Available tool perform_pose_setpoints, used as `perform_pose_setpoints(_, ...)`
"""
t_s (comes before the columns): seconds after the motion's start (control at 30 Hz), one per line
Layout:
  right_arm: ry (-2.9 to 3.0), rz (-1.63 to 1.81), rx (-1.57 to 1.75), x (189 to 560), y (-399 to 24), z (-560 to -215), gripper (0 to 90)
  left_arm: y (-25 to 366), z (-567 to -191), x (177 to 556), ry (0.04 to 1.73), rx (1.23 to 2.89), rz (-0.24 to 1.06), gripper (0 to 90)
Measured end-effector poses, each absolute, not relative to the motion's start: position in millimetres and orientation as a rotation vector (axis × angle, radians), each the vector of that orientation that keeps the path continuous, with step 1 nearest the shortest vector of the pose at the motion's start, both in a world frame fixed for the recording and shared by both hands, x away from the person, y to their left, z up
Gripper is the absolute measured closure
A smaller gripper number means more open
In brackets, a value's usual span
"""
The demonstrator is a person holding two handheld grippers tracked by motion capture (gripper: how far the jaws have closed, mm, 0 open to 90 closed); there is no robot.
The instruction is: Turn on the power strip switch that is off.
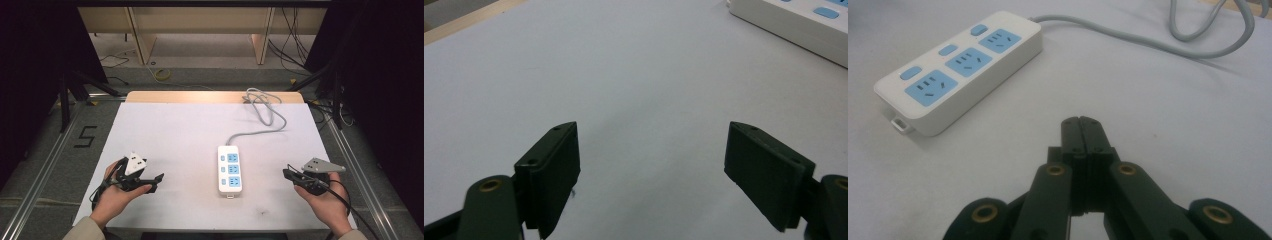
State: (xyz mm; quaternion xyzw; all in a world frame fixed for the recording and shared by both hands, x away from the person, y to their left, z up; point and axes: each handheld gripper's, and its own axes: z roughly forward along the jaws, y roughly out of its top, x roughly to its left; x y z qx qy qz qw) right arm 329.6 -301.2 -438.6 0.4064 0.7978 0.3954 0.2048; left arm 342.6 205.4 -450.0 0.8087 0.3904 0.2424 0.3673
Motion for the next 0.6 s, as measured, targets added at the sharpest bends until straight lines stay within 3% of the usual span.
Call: perform_pose_setpoints(0.6, 2.244, 1.123, 1.114, 336.3, -290.2, -433.0, 90.0, 205.1, -450.3, 343.0, 1.0, 2.084, 0.618, 22.2)
